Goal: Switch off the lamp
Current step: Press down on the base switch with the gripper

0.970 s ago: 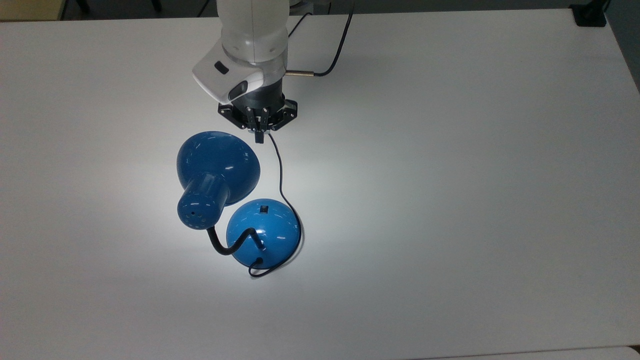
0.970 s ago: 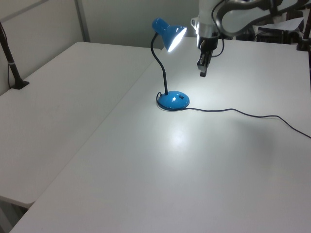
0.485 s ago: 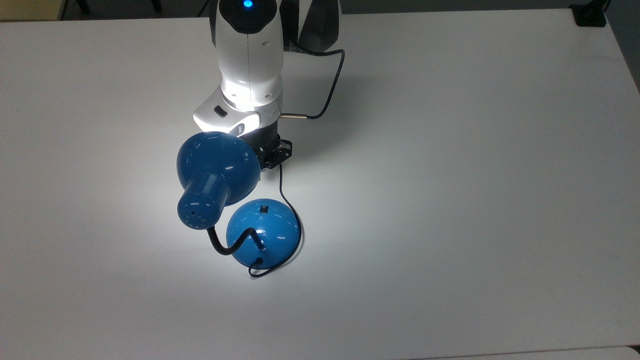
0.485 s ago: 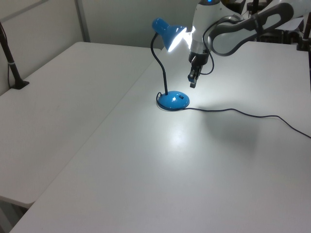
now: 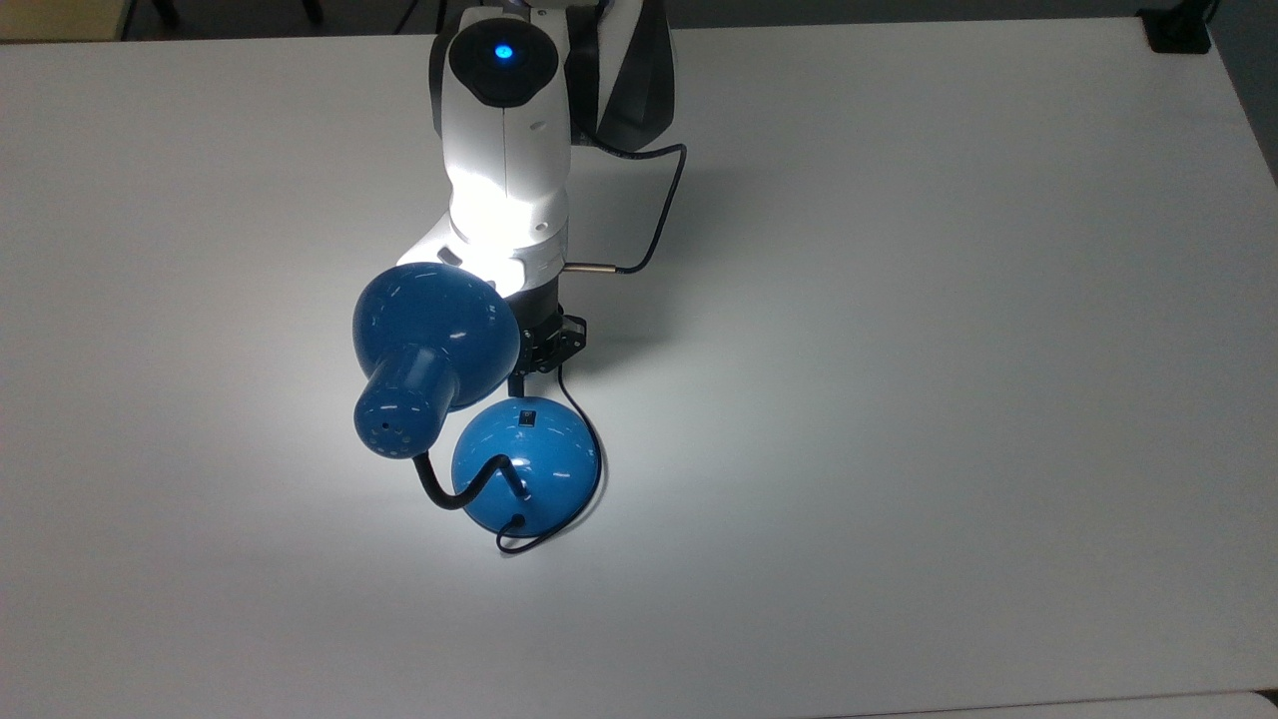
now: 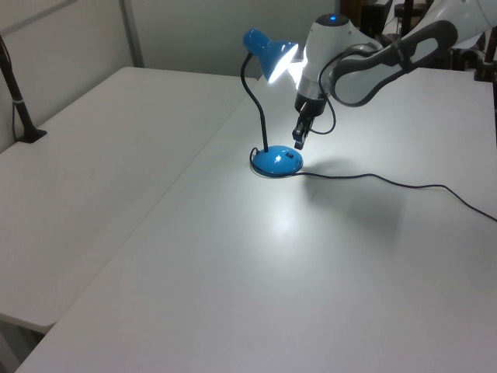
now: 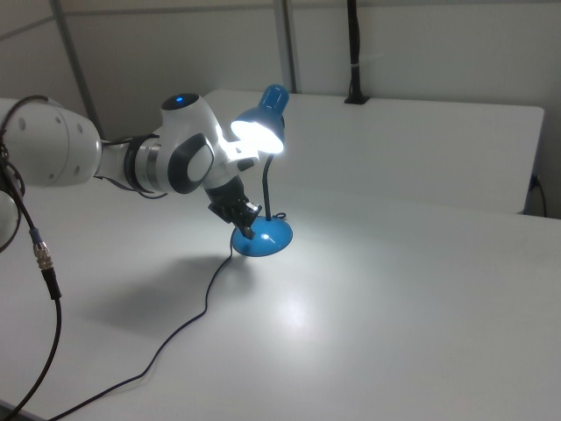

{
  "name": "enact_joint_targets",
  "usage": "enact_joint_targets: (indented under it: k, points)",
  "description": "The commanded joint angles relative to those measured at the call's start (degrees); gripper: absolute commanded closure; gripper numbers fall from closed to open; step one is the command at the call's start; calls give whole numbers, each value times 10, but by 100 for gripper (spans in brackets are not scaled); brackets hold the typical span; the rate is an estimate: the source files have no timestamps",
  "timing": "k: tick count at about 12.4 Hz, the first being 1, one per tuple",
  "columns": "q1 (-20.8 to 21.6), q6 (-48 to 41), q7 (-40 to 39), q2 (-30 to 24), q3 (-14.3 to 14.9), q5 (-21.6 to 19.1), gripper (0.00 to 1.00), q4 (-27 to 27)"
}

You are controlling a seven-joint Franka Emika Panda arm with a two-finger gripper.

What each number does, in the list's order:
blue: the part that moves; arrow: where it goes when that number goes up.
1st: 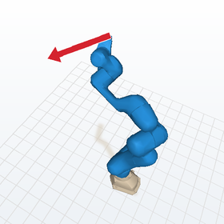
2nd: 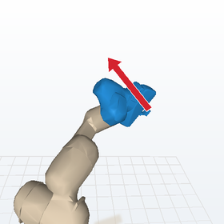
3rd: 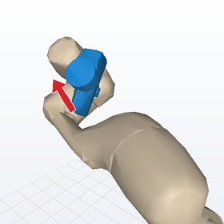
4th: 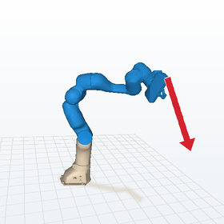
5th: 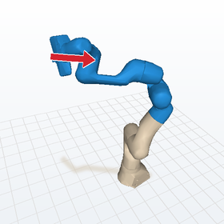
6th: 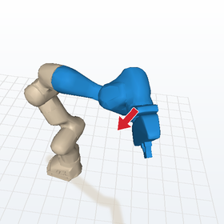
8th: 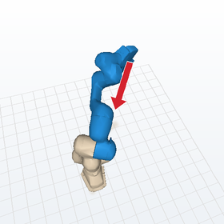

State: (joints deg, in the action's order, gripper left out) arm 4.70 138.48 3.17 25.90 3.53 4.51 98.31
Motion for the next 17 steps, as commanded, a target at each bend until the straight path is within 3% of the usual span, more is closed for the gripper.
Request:
enact_joint_targets:
  k: [1, 11, 17]
  points:
    - [1, 36, -13, 15, 3, -12, 100, -1]
    - [-1, 53, -14, 29, -5, -8, 100, 8]
    - [-1, 34, -16, 7, -6, -6, 100, 34]
